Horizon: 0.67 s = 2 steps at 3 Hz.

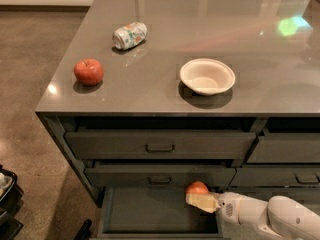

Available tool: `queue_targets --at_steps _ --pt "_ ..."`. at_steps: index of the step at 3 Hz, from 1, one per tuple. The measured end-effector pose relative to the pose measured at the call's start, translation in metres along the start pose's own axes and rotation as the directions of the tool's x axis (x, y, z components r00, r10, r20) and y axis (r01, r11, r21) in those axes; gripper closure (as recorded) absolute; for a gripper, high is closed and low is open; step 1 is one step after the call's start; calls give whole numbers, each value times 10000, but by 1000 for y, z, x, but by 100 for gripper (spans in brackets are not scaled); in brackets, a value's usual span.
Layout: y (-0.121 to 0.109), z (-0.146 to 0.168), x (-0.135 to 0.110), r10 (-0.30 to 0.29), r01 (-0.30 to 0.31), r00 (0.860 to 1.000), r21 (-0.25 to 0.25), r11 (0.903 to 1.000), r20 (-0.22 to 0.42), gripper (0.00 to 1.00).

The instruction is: Place orange into bottom drawer

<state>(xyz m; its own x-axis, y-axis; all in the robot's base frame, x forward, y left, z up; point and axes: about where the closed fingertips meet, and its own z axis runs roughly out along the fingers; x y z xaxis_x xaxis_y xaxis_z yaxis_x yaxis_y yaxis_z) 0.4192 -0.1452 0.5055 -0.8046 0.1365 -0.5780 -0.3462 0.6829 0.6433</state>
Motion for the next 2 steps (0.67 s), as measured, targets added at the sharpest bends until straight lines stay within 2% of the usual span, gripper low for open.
queue_targets --at_steps 1,2 --pt "-28 11 13 735 -740 9970 246 9970 225 100" --pt "-75 44 38 1310 -1308 9914 577 9897 14 100"
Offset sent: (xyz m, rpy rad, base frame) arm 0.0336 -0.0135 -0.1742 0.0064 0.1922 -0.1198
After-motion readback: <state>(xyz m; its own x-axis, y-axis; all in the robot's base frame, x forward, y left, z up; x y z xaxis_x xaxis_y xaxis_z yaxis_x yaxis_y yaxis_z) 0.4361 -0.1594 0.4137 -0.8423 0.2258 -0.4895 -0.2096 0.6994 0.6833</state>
